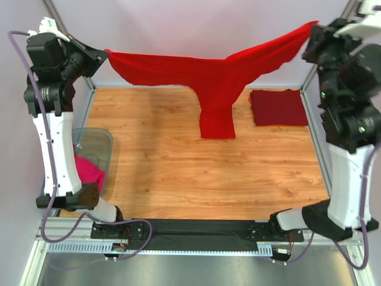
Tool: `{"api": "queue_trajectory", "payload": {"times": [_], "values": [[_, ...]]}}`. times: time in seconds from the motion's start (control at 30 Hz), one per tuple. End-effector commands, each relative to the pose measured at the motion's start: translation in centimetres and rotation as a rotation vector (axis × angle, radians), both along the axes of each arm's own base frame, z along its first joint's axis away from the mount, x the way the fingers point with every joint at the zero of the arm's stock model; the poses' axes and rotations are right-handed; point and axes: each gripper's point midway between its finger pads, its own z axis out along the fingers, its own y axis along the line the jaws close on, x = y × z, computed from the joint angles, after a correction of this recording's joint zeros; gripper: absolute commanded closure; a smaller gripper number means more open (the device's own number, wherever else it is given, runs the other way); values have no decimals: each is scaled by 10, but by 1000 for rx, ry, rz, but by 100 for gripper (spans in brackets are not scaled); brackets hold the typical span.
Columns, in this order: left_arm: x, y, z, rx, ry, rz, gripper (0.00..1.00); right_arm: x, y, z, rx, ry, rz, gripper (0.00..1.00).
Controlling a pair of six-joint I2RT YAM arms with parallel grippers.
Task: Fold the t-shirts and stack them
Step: Flatten the tshirt out
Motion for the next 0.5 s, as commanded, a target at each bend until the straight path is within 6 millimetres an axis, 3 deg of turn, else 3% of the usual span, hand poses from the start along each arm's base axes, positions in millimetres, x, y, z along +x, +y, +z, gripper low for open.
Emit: {"api": "queue_trajectory", "payload": {"times": [0.0,0.07,0.1,0.17,0.2,0.23,0.37,0.4,0.43,0.47], "values": [[-42,-4,36,53,-122,-24,100,-35,-24,15,-1,-44,-74,100],[-61,-5,36,87,-120,-30,100,-52,-23,7,34,-7,-41,100],[-81,-6,45,99,-152,-25,100,-72,-28,11,49,-25,-36,100],[-98,-3,43,114,-150,-5,100,-92,-33,8,72,-19,-26,100],[-118,-3,51,122,-182,7,100,-104,-35,10,83,-30,-20,100],[-124,-3,48,125,-178,8,100,-128,-39,16,90,-52,-1,100],[-160,-6,51,132,-191,10,100,-181,-50,39,158,-154,30,100],[-174,-7,62,143,-224,9,100,-191,-53,44,201,-184,35,100],[-180,-6,64,156,-222,11,100,-219,-62,58,236,-274,40,100],[-187,-6,60,159,-198,14,100,-218,-62,55,251,-276,37,100]]}}
